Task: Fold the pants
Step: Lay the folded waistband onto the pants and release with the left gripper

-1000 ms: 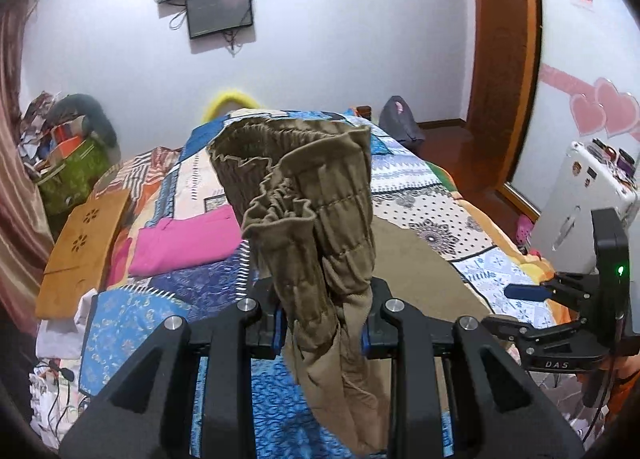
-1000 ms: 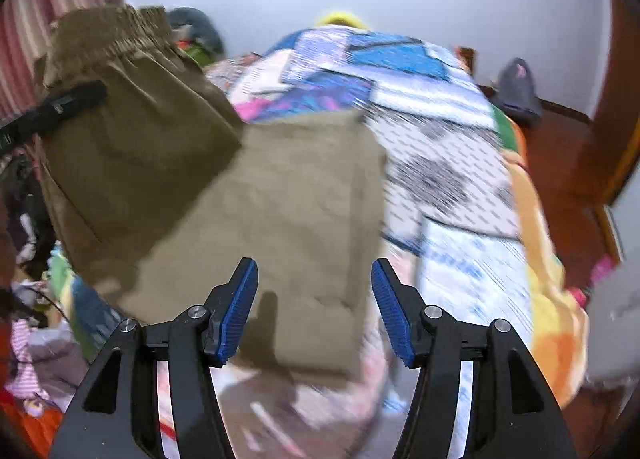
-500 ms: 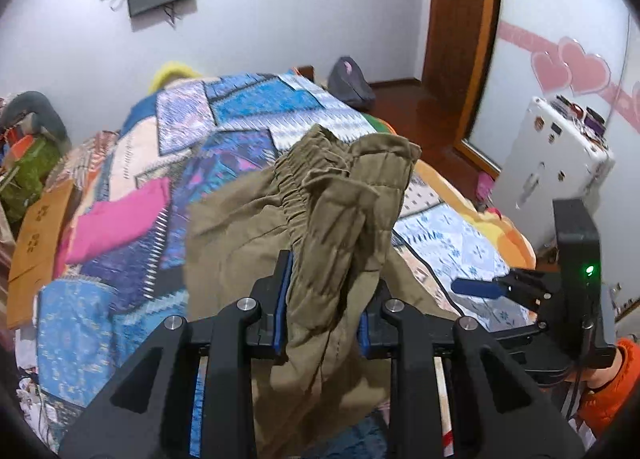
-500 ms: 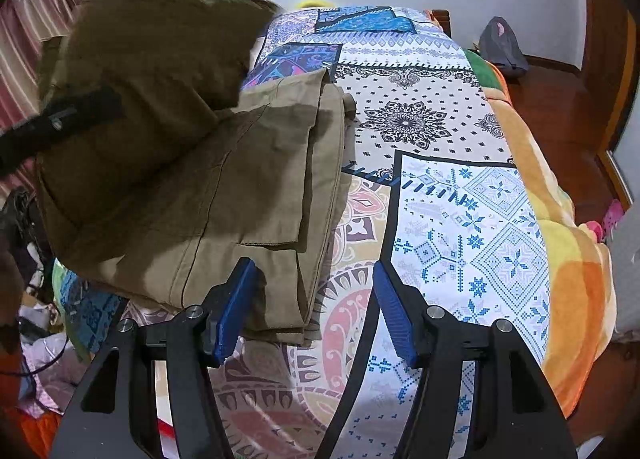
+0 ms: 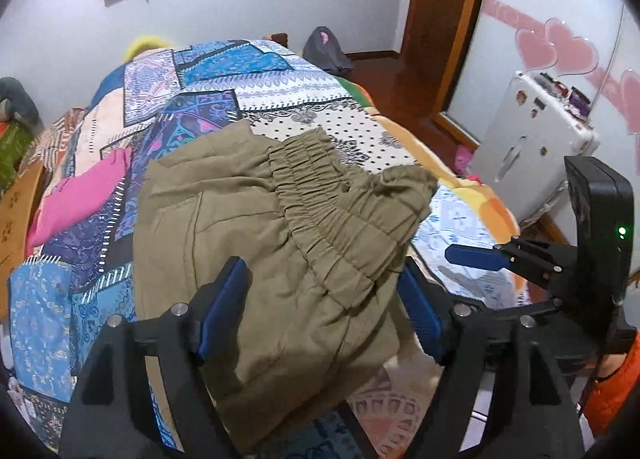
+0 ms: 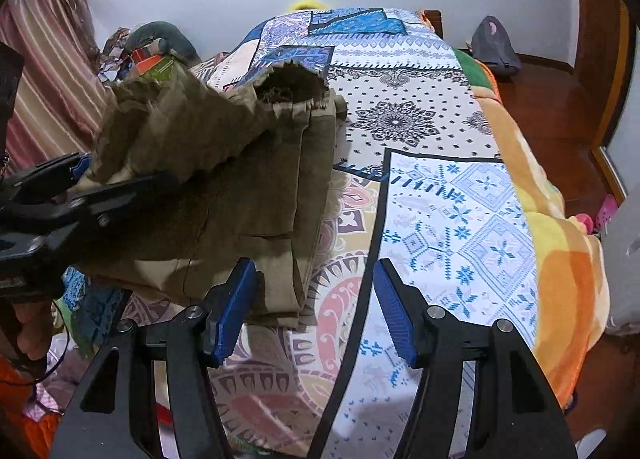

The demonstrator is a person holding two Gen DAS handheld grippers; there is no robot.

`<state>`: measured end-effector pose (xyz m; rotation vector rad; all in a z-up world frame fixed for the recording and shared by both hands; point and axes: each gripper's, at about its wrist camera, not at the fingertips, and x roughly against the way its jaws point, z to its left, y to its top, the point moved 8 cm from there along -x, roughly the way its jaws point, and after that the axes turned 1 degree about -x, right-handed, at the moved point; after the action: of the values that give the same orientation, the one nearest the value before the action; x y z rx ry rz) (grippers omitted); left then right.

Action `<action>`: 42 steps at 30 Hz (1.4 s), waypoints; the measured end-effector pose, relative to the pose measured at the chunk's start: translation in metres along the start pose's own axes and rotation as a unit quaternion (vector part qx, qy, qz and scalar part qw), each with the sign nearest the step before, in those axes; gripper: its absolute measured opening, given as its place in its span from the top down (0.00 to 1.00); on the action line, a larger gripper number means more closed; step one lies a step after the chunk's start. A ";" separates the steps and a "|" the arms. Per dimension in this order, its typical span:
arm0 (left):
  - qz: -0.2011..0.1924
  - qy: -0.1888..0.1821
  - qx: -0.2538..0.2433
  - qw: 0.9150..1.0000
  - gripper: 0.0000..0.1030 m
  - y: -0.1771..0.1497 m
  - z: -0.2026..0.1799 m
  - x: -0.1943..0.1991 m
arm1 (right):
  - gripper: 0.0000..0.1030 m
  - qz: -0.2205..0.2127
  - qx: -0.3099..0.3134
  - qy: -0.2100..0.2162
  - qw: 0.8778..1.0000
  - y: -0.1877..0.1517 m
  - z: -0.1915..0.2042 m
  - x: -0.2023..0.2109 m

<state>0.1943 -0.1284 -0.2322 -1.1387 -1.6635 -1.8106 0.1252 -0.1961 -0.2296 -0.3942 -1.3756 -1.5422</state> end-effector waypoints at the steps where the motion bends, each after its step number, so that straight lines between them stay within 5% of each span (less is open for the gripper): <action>1: -0.004 -0.009 0.003 1.000 0.26 0.001 0.000 0.006 | 0.44 -0.002 -0.006 0.001 1.000 0.001 -0.001 0.003; 4: -0.035 -0.022 0.010 0.999 0.26 0.009 0.007 0.030 | 0.44 -0.015 -0.009 0.008 1.000 0.005 0.001 0.018; 9: -0.075 0.013 0.027 0.997 0.26 0.018 0.042 0.058 | 0.44 -0.055 0.016 0.011 0.998 0.023 0.018 0.044; 18: -0.005 0.077 0.043 0.996 0.26 -0.026 0.096 0.028 | 0.37 -0.078 0.043 0.041 0.995 0.043 0.058 0.033; 27: 0.020 0.067 0.042 0.997 0.25 -0.059 0.100 0.022 | 0.37 -0.039 0.040 0.024 0.998 0.024 0.052 -0.005; 35: -0.009 0.123 0.052 0.991 0.25 -0.021 0.135 0.036 | 0.37 -0.034 0.054 0.029 0.998 0.021 0.050 -0.008; 42: -0.014 0.127 0.050 0.991 0.25 0.028 0.161 0.011 | 0.35 -0.032 0.058 0.029 0.997 0.026 0.037 -0.015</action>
<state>0.2549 0.0225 -0.2154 -0.8079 -1.6060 -1.7844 0.1400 -0.1527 -0.2153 -0.2336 -1.4368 -1.5049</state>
